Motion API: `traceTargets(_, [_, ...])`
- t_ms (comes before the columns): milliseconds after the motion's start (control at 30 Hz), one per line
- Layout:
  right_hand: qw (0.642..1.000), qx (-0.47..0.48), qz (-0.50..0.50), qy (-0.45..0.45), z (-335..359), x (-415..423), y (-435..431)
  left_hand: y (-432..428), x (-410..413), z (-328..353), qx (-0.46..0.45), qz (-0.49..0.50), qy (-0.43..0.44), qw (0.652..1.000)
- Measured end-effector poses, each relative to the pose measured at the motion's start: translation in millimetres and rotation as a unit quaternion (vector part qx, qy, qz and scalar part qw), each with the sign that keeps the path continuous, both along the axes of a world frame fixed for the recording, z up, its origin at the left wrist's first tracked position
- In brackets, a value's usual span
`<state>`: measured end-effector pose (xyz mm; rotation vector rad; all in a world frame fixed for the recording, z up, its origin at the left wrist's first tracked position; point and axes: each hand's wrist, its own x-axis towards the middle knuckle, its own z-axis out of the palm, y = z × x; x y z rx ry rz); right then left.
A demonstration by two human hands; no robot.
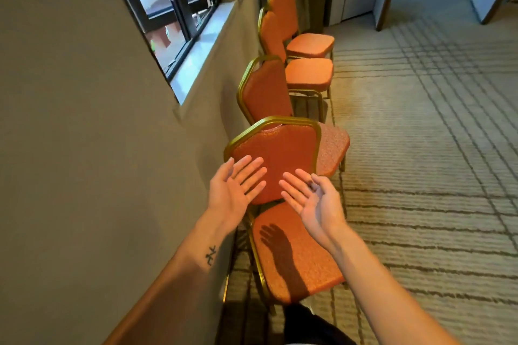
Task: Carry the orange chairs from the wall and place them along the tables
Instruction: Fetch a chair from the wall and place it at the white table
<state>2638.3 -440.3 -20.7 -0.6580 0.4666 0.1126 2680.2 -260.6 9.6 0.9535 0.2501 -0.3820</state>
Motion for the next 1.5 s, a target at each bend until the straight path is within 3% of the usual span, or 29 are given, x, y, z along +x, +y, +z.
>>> traceTargets(300, [0.999,0.0,-0.011,0.043,-14,169,2,-25,198,-16,-0.005,-0.045,0.056,0.997])
traceTargets(633, [0.98,0.056,-0.133,0.14,-87,302,47,-55,383,-95,0.112,-0.167,0.07,0.977])
traceTargets(767, [0.968,0.079,-0.179,0.155,-98,324,59,-58,414,-115,0.131,-0.14,0.087,0.978])
traceTargets(967, [0.955,0.079,-0.226,0.173,-101,342,65,-58,437,-123,0.16,-0.268,0.116,0.943])
traceTargets(1167, [0.951,0.094,-0.221,0.196,-108,355,72,-61,449,-115,0.221,-0.305,0.099,0.921])
traceTargets(1500, [0.959,0.06,-0.233,0.152,-73,297,58,-73,388,-75,0.234,-0.436,0.049,0.868])
